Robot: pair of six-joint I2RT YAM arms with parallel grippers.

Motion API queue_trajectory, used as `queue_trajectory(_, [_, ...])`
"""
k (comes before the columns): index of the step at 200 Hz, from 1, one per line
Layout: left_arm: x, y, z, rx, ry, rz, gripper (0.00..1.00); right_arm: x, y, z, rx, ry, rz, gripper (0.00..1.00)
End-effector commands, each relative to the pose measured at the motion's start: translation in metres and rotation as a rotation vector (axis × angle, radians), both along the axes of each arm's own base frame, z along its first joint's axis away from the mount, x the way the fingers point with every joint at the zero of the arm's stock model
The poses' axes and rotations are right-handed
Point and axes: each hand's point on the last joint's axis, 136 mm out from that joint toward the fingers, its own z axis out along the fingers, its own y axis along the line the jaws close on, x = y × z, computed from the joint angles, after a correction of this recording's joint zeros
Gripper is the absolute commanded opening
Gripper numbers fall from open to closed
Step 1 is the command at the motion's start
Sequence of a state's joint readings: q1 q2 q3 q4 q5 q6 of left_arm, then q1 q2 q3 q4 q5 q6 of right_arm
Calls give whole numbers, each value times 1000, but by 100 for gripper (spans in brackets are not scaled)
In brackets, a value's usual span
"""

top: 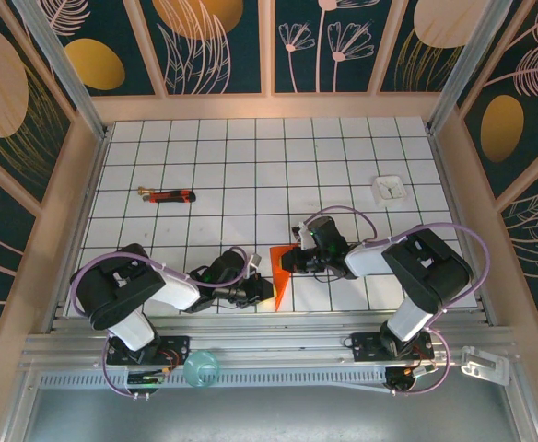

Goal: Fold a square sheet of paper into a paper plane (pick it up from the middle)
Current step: Fold the wing for the fifth time at the center of the table.

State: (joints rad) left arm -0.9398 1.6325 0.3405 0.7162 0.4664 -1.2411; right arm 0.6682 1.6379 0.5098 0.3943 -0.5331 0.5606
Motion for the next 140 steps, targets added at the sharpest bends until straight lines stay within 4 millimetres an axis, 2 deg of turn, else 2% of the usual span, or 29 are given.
queue_trajectory(1, [-14,-1,-5,12,33,-39,12,-12,-18,-32,-98,83,-37,0])
queue_trajectory(38, [-6,-1,7,-26,-4,-8,20,-13,-18,-33,-100,84,-35,0])
queue_trajectory(50, [2,0,15,-45,-23,22,24,-13,-19,-33,-102,84,-35,0])
queue_trajectory(70, [20,11,23,-50,-56,93,25,-14,-19,-33,-102,84,-34,0])
queue_trajectory(100, [50,28,26,-18,-78,194,13,-15,-19,-32,-101,81,-35,0])
queue_trajectory(112, [62,29,27,0,-96,203,10,-16,-19,-32,-101,82,-34,0])
queue_trajectory(140, [89,30,15,77,-110,220,6,-16,-19,-32,-98,81,-37,0])
